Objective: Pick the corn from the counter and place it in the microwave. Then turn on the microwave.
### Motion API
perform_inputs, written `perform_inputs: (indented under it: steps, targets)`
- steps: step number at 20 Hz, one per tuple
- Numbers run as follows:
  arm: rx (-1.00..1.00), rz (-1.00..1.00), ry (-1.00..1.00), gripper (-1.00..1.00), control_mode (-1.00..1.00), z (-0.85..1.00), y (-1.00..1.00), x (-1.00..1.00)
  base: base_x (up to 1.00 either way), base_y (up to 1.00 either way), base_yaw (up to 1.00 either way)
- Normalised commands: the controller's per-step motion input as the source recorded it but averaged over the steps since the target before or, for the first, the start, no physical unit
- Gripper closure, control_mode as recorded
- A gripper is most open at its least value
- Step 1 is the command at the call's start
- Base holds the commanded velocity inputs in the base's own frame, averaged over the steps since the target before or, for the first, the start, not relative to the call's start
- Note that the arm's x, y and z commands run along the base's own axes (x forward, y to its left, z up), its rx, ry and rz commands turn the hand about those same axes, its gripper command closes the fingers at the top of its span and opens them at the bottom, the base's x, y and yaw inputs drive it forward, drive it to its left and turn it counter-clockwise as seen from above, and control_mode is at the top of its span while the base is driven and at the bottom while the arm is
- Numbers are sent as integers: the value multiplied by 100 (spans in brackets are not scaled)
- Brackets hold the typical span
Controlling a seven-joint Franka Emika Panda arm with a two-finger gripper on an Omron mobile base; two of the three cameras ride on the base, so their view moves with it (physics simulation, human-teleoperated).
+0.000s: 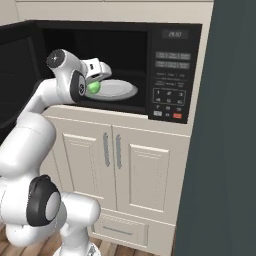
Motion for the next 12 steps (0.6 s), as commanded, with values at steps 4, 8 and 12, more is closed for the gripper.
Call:
perform_inputs:
  steps: [4, 8, 12]
  targets:
    - [0, 0, 1, 100, -100, -4, 2, 14, 0, 0, 0]
    - [0, 0, 0, 100, -100, -10, 3, 14, 0, 0, 0]
    - [0, 0, 0, 100, -100, -8, 0, 11, 0, 0, 0]
